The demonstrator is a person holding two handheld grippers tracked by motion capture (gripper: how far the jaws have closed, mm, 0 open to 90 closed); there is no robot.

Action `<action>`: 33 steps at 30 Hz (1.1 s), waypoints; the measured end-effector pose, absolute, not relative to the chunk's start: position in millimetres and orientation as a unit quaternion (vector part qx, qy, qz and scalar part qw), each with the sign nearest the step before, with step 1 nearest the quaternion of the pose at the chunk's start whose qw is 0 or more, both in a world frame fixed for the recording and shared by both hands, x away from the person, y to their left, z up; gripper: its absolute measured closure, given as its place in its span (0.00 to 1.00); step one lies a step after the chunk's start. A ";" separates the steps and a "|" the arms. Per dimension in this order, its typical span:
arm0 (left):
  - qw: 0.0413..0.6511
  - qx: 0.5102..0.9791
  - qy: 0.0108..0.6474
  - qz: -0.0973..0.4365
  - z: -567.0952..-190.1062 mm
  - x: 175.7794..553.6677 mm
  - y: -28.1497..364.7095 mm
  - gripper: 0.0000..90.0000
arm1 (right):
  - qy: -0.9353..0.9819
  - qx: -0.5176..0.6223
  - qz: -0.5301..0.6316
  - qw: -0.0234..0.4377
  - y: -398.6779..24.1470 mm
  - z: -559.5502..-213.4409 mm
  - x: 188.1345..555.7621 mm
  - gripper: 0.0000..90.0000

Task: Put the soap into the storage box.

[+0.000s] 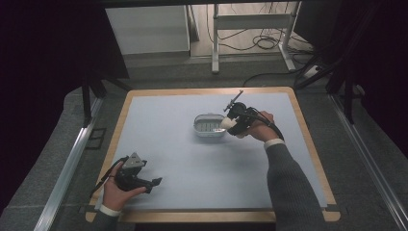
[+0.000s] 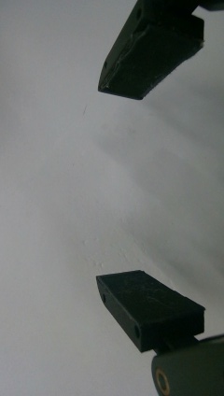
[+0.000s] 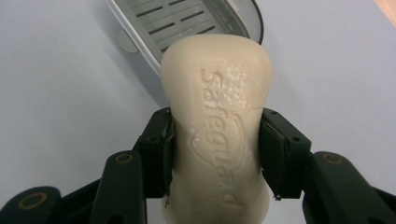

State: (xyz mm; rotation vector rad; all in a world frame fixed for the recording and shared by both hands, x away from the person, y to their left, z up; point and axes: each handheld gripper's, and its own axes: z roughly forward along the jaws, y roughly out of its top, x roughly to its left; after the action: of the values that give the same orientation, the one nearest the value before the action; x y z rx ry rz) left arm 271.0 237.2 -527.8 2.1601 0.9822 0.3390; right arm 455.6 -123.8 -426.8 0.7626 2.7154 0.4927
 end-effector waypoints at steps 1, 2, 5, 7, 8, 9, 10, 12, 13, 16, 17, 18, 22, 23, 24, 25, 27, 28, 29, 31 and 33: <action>0.364 0.839 0.382 0.131 -527.7 270.9 237.1 0.10 | 0.939 0.265 0.170 0.137 -123.0 -426.5 457.1 0.55; 0.364 0.839 0.382 0.131 -527.5 270.8 237.1 0.10 | 0.939 0.264 0.169 0.138 -122.6 -426.2 458.2 0.55; 0.364 0.839 0.382 0.131 -527.5 270.8 237.2 0.10 | 0.940 0.263 0.170 0.138 -119.7 -424.7 462.6 0.55; 0.364 0.840 0.381 0.132 -527.8 271.0 237.2 0.10 | 0.939 0.261 0.171 0.143 -117.0 -424.1 464.8 0.55; 0.363 0.840 0.382 0.131 -527.9 271.0 237.0 0.10 | 0.940 0.259 0.170 0.144 -115.9 -423.7 466.2 0.55; 0.363 0.840 0.382 0.131 -527.9 271.0 237.0 0.10 | 0.940 0.259 0.170 0.144 -115.9 -423.7 466.2 0.55; 0.362 0.841 0.380 0.131 -528.1 271.2 236.9 0.10 | 0.938 0.255 0.179 0.153 -113.8 -423.0 468.0 0.55; 0.362 0.841 0.380 0.131 -528.2 271.2 236.6 0.10 | 0.933 0.255 0.194 0.163 -112.8 -421.5 470.6 0.55; 0.363 0.841 0.380 0.130 -528.0 271.1 236.7 0.10 | 0.935 0.251 0.199 0.153 -112.1 -421.3 471.9 0.55; 0.364 0.840 0.381 0.131 -527.7 270.8 237.1 0.10 | 0.936 0.243 0.201 0.155 -107.5 -421.0 473.1 0.55; 0.364 0.840 0.381 0.132 -527.5 270.8 237.2 0.10 | 0.935 0.245 0.201 0.158 -105.9 -421.0 473.0 0.55; 0.364 0.840 0.381 0.131 -527.4 270.8 237.2 0.10 | 0.936 0.245 0.200 0.158 -103.9 -420.8 473.5 0.55; 0.366 0.839 0.380 0.130 -526.9 270.4 237.2 0.10 | 0.939 0.237 0.198 0.150 -98.9 -421.0 474.7 0.55; 0.367 0.839 0.380 0.130 -526.6 270.2 237.5 0.10 | 0.939 0.238 0.199 0.151 -98.2 -420.8 475.2 0.55; 0.367 0.839 0.380 0.131 -526.6 270.3 237.7 0.10 | 0.939 0.239 0.198 0.151 -97.8 -420.5 476.0 0.55; 0.367 0.839 0.380 0.131 -526.6 270.3 237.7 0.10 | 0.939 0.239 0.198 0.149 -97.3 -420.4 476.7 0.55; 0.366 0.839 0.381 0.131 -526.7 270.3 237.7 0.10 | 0.939 0.239 0.198 0.150 -97.0 -420.3 476.9 0.55; 0.366 0.839 0.380 0.130 -526.6 270.4 237.6 0.10 | 0.938 0.239 0.201 0.148 -96.7 -420.2 477.8 0.55; 0.367 0.839 0.380 0.129 -526.6 270.4 237.5 0.10 | 0.939 0.238 0.201 0.147 -96.3 -420.6 478.2 0.55; 0.369 0.838 0.380 0.128 -526.7 270.3 237.1 0.10 | 0.940 0.236 0.199 0.148 -94.9 -422.3 479.1 0.55; 0.368 0.839 0.380 0.128 -527.1 270.3 236.5 0.10 | 0.940 0.235 0.199 0.147 -93.3 -424.1 480.3 0.55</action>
State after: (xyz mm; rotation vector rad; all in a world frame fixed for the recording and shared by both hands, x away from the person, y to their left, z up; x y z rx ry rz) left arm 270.3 236.5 -527.1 2.1545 0.9758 0.3288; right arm 480.3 -93.3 -424.1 0.6771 2.7042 0.5735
